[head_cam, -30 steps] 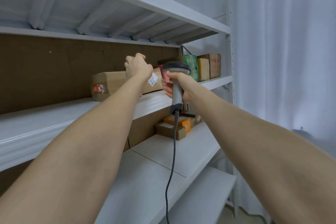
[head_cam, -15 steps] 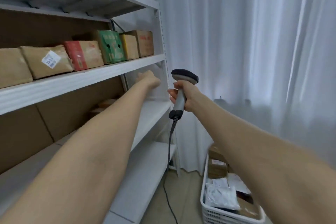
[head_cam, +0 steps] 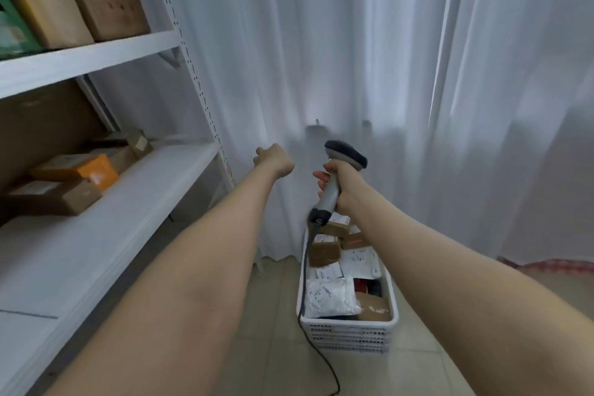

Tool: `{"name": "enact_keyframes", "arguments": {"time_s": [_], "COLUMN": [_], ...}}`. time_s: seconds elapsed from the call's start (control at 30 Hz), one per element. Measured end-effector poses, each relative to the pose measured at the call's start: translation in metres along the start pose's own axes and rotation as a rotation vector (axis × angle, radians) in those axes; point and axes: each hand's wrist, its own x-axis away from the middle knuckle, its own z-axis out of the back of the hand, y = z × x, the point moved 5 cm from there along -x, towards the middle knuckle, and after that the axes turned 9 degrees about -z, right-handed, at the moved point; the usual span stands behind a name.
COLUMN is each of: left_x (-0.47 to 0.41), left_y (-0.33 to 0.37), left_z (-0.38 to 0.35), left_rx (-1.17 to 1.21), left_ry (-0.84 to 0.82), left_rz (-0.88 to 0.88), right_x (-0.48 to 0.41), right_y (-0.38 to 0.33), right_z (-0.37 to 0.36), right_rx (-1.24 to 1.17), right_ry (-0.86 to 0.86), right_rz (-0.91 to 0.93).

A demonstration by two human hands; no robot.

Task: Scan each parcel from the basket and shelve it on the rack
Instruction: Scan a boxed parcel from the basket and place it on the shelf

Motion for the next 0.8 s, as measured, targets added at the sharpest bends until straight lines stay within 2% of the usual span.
{"name": "enact_keyframes", "arguments": {"time_s": [0.33, 0.5, 0.8], "left_x": [-0.162, -0.206, -0.271], "left_y": [0.004, 0.001, -0.021], "left_z": [-0.138, -0.208, -0.322], "left_rx": [-0.036, -0.05, -0.003], "left_ry": [-0.223, -0.335, -0.437], "left_rz": [-0.014, 0.004, 0.104], "right_x": [-0.172, -0.235, -0.347], "right_y": [-0.025, -0.019, -0.003], "right_z": [0.078, 0.12, 0.179], "right_rx": [-0.129, -0.218, -0.194], "right_ry": [0.203, 0.245, 0.329], "right_rz": [-0.154, -0.251, -0.395]}}
